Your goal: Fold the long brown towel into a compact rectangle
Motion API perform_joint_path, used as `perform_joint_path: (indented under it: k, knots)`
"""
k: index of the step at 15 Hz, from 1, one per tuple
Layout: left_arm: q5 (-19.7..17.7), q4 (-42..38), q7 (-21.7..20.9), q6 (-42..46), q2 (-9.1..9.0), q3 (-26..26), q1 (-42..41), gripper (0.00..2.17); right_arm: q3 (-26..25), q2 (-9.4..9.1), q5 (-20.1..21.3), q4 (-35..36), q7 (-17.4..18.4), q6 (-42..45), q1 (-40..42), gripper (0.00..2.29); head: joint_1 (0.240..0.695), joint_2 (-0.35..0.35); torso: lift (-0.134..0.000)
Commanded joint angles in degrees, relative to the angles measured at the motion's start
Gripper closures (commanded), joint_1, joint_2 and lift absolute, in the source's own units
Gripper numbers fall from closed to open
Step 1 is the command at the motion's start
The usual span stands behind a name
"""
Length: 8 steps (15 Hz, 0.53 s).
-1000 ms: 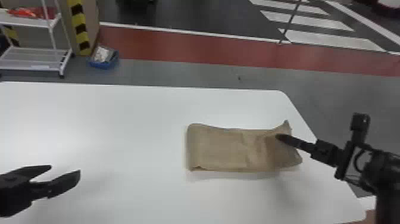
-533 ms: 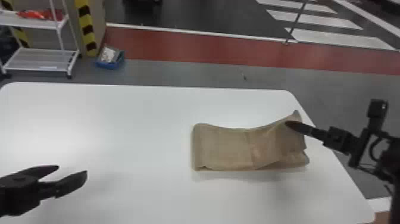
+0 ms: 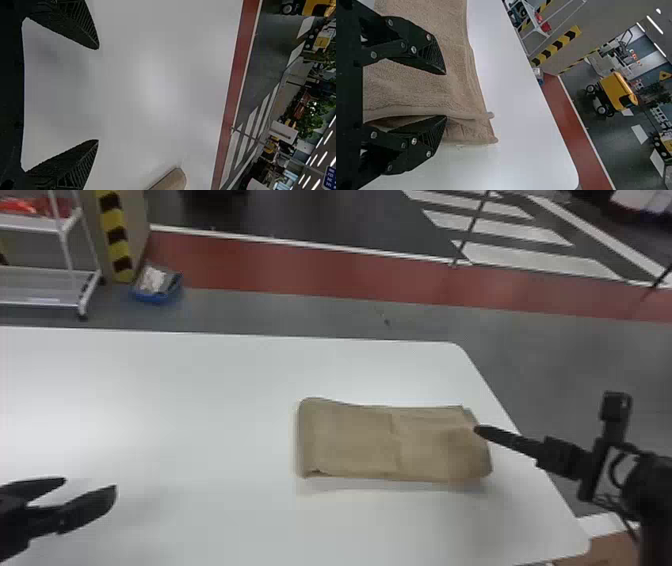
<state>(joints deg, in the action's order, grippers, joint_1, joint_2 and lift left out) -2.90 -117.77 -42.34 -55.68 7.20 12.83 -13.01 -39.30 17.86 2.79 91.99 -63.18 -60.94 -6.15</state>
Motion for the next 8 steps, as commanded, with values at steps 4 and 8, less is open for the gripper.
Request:
perform_joint_path:
  k: [4, 8]
  knots:
    - [0.00, 0.00, -0.12, 0.00, 0.00, -0.08, -0.26, 0.04, -0.78, 0.77, 1.26, 0.12, 0.69, 0.34, -0.18, 0.08, 0.695, -0.320, -0.120]
    - [0.00, -0.61, -0.29, 0.00, 0.00, -0.17, -0.97, 0.04, 1.51, 0.86, 4.60, -3.49, 3.07, 2.62, -2.55, 0.10, 0.695, -0.332, -0.120]
